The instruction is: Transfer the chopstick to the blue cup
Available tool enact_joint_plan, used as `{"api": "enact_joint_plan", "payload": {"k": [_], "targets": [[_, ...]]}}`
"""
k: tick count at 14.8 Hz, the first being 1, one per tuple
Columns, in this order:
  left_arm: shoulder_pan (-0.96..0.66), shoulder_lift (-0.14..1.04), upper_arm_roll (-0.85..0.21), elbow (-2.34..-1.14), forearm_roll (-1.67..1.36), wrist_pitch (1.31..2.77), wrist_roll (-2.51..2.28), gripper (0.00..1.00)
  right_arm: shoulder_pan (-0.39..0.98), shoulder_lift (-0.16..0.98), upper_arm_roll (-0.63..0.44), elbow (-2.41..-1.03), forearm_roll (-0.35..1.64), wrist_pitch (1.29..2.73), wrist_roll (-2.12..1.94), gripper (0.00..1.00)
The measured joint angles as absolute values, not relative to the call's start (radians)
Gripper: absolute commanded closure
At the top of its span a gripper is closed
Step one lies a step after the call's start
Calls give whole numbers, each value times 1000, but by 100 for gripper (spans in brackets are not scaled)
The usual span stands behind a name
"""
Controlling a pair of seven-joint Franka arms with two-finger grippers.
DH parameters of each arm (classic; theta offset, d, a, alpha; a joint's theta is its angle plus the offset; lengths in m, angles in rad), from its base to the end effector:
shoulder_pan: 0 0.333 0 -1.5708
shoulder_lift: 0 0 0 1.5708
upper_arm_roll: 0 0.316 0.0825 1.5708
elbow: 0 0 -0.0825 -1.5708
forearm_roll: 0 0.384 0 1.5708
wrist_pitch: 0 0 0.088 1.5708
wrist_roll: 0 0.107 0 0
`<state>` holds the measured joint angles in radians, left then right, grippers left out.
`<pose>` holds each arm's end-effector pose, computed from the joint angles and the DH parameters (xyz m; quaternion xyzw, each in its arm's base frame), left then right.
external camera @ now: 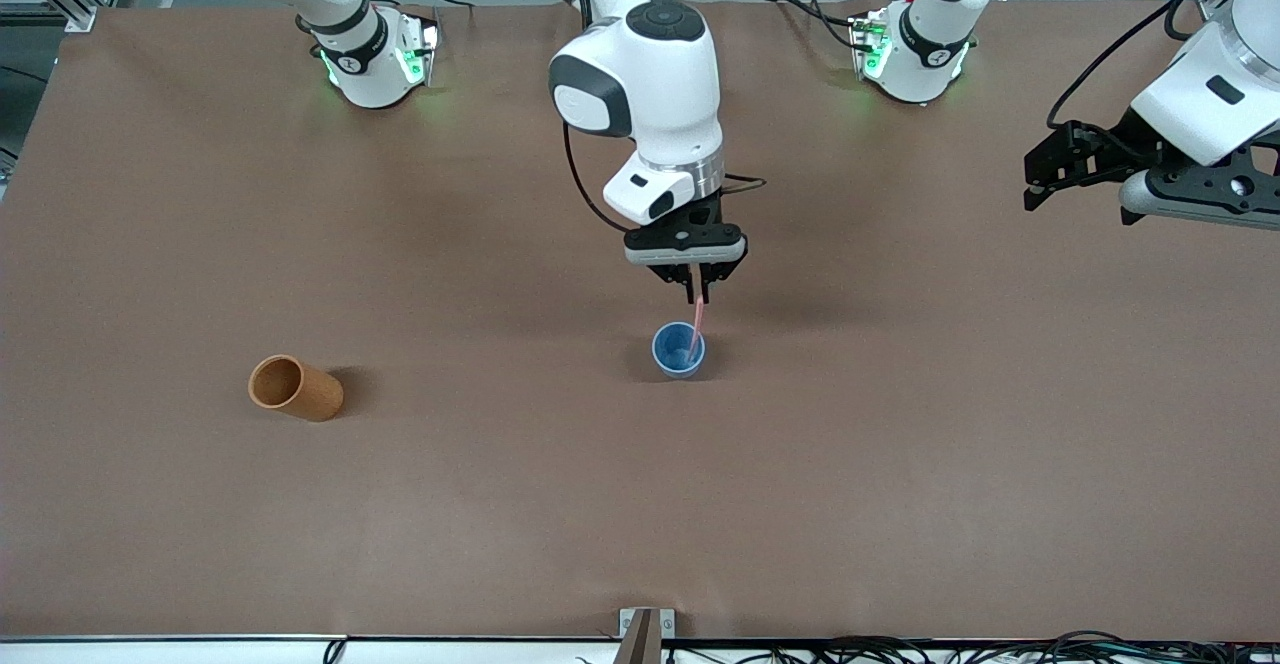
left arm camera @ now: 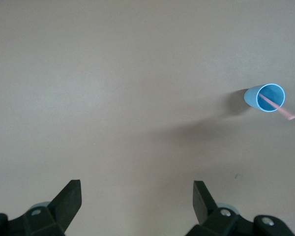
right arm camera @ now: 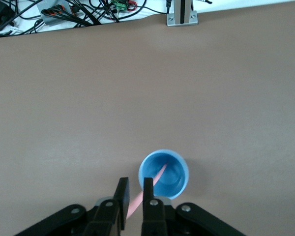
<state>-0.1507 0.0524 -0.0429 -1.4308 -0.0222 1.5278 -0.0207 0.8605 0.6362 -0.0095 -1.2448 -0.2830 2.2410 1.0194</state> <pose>0.5560 -0.1107 0.6571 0.9959 -0.0870 0.0209 0.0145 0.5092 0.5715 0.4315 -0.9758 0.0143 -0.2074 0.0672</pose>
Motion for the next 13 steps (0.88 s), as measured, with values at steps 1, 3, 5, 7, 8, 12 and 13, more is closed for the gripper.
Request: {"api": "enact_joint_plan", "payload": {"k": [1,3,5,7,8,12,13], "targets": [[-150,52,-42,-1433,-22,1527,-21,0,855,636,-12,-1245,-283,2243,1002,62],[-150,52,-42,-1434,-22,1527,-21,0,847,635,-15,-1244,-283,2245,989,44],[-149,52,-41,-1435,-22,1527,-21,0,835,630,-18,-1241,-283,2245,987,12],[-149,52,-41,-1435,-22,1527,-21,0,811,608,-22,-1237,-283,2226,985,0],[-148,52,-41,-1434,-22,1527,-21,0,794,587,-23,-1235,-283,2197,977,0],[-148,52,-41,-1435,-22,1527,-21,0,696,455,-24,-1224,-231,2005,919,0],[-148,53,-41,-1435,-22,1527,-21,0,660,416,-25,-1223,-202,1946,877,0]]}}
